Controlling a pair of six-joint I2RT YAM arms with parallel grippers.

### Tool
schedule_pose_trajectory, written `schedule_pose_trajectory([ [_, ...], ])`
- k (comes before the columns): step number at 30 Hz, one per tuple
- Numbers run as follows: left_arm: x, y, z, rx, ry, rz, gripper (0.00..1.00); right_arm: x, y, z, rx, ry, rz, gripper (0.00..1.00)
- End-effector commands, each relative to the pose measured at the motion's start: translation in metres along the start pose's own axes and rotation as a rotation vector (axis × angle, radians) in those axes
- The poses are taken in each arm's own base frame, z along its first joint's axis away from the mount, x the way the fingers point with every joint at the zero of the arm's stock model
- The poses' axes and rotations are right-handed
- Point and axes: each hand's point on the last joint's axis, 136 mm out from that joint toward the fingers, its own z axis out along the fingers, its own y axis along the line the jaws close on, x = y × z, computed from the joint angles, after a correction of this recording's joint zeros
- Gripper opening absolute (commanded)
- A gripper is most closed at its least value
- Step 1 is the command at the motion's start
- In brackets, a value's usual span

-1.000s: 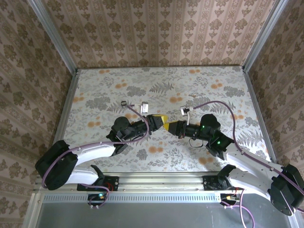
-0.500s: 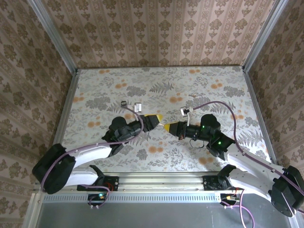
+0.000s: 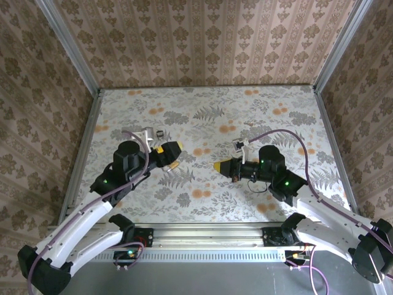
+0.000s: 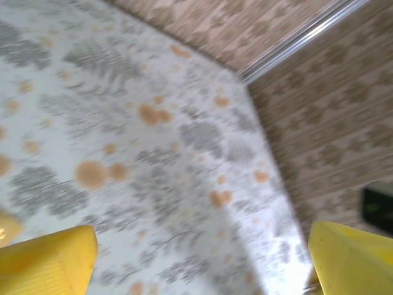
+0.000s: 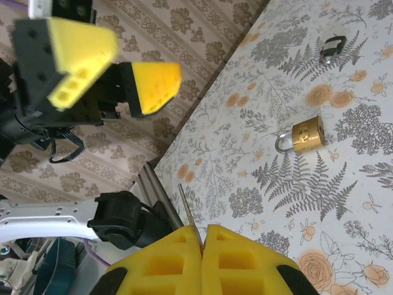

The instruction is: Unlock with the key

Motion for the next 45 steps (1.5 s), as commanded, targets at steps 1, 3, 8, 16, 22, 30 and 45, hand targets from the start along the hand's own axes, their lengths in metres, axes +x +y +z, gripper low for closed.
schedule_pose_trajectory([
  [1, 0.036, 0.044, -0.012, -0.211, 0.218, 0.208, 0.9, -0.008, 0.003, -0.002, 0.023, -0.001, -0.036, 0.0],
  [3, 0.043, 0.051, -0.013, -0.245, 0.301, 0.306, 0.9, -0.006, 0.002, -0.003, 0.033, 0.008, -0.034, 0.0],
  [8, 0.05, 0.087, -0.008, -0.384, 0.501, 0.54, 0.9, -0.003, 0.0, -0.004, 0.048, 0.024, -0.027, 0.0],
  [16, 0.048, 0.118, 0.029, -0.427, 0.623, 0.497, 0.81, 0.0, -0.003, -0.006, 0.066, 0.031, -0.014, 0.0],
  [22, 0.061, 0.11, 0.052, -0.226, 0.672, 0.743, 0.83, 0.004, -0.007, -0.007, 0.079, 0.04, -0.01, 0.0],
  [30, 0.073, 0.132, 0.07, -0.153, 0.81, 0.867, 0.82, 0.006, -0.006, -0.008, 0.073, 0.04, -0.011, 0.0],
  [45, 0.09, 0.18, 0.102, -0.191, 0.986, 0.859, 0.78, 0.012, -0.009, -0.015, 0.076, 0.021, -0.007, 0.0],
])
